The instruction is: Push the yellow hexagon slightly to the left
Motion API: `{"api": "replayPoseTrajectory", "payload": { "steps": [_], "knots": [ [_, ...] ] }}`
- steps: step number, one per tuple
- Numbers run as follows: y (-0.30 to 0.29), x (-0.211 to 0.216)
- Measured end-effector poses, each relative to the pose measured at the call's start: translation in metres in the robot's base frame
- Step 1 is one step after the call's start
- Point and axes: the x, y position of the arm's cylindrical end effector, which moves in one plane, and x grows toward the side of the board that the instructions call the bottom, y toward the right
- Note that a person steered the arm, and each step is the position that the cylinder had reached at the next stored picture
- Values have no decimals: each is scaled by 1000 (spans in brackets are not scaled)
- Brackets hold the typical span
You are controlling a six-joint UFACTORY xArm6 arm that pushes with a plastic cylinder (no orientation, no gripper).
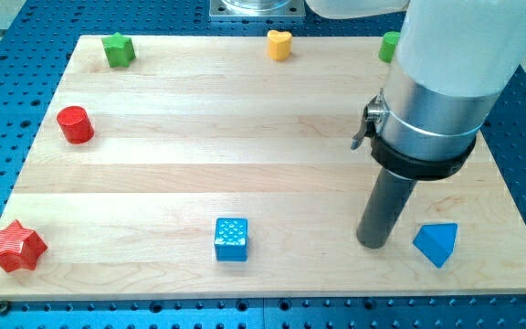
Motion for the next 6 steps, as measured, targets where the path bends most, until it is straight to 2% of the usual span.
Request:
{"api": "replayPoseTrajectory", "payload": {
  "steps": [1, 2, 3, 4, 5, 6],
  "knots": [
    [0, -49],
    [56, -95],
    [125, -81],
    [199, -96],
    [213, -146],
    [159, -132]
  ]
}}
